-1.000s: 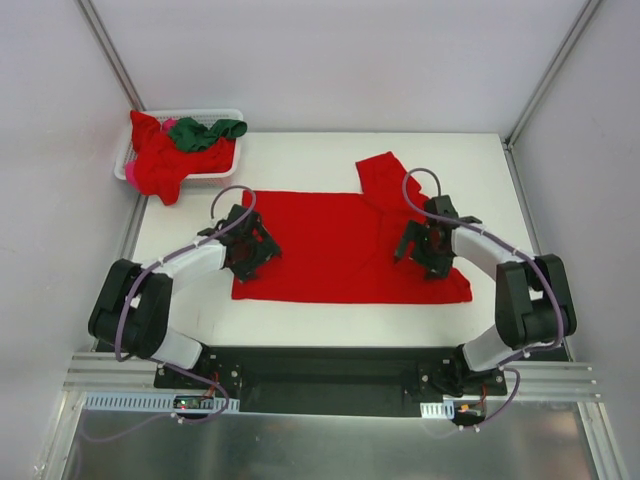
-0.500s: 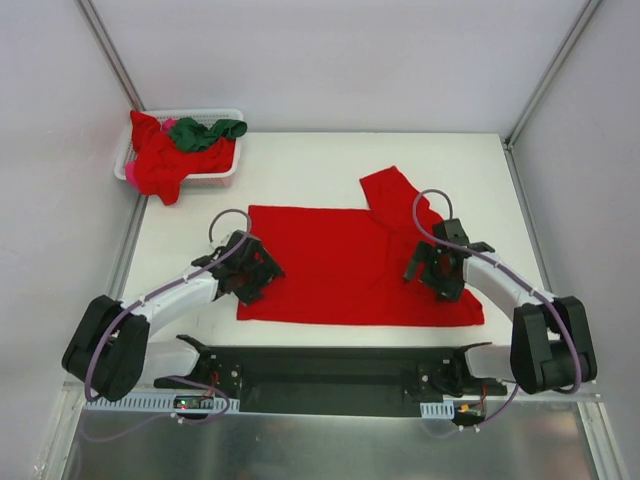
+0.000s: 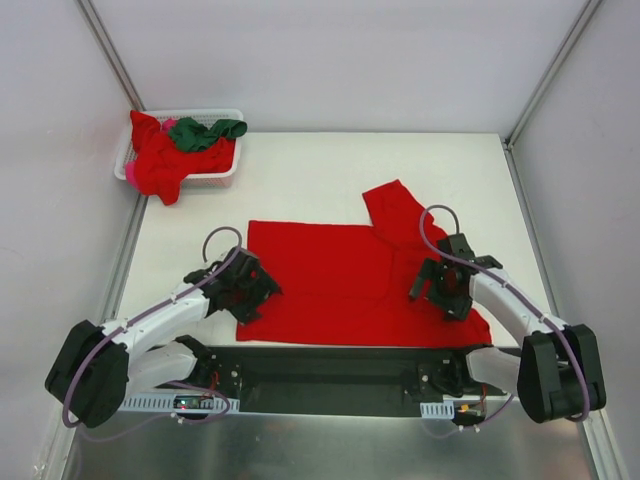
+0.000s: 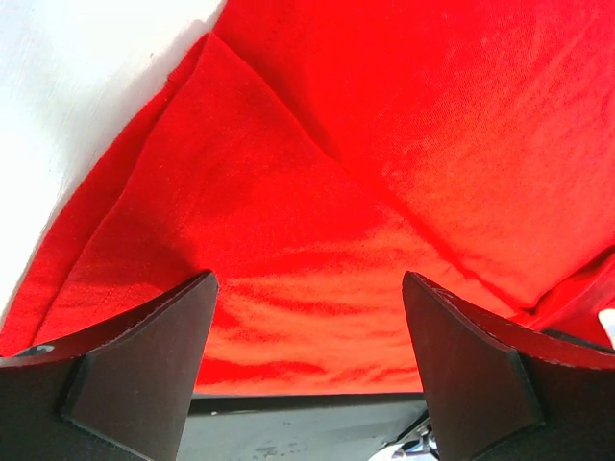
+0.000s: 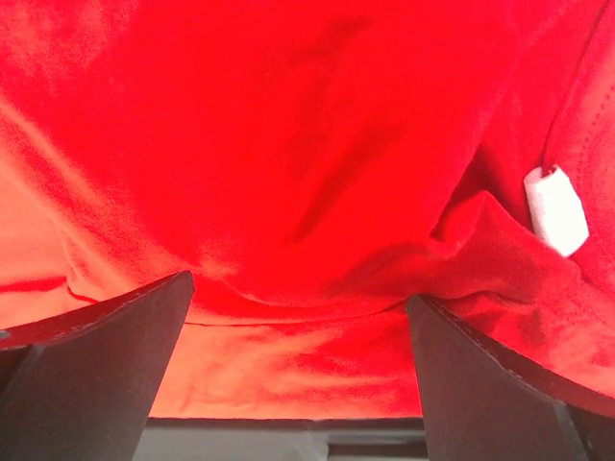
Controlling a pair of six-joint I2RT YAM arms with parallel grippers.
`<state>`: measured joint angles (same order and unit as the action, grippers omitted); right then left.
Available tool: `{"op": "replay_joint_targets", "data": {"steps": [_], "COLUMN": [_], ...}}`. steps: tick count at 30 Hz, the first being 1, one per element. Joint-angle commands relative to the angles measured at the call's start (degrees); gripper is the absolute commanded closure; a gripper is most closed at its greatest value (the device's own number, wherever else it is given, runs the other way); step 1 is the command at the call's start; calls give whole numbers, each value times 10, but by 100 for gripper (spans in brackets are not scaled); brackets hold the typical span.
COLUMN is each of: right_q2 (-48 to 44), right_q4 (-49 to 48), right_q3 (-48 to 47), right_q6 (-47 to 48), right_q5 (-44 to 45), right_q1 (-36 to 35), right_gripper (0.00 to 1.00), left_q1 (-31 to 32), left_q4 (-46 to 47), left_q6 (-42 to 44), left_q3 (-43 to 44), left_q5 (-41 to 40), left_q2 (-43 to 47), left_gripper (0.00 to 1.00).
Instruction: Fold and stack the t-shirts
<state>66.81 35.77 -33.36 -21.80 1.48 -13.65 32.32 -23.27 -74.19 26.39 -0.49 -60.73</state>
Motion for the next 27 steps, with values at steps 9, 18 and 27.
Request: {"op": "replay_joint_targets", "data": {"steps": [9,18,27], "right_q2": [50,291,502], "right_q4": [171,52,-3], "right_q3": [-405,-630,-785], "right_q6": [143,103,103], "right_q5": [4,-129,-140], "right_q1": [-1,74,71], "right_gripper": [0,0,0], "left_q1": [-7,-144,-180], "left_q4": [-193,-161,-107], "left_q6": [220,353,335], "left_q3": [325,501,511], "left_q5": [-131,-88,-31], "left_q2": [-41,-217,-334], "left_gripper": [9,8,12]}}
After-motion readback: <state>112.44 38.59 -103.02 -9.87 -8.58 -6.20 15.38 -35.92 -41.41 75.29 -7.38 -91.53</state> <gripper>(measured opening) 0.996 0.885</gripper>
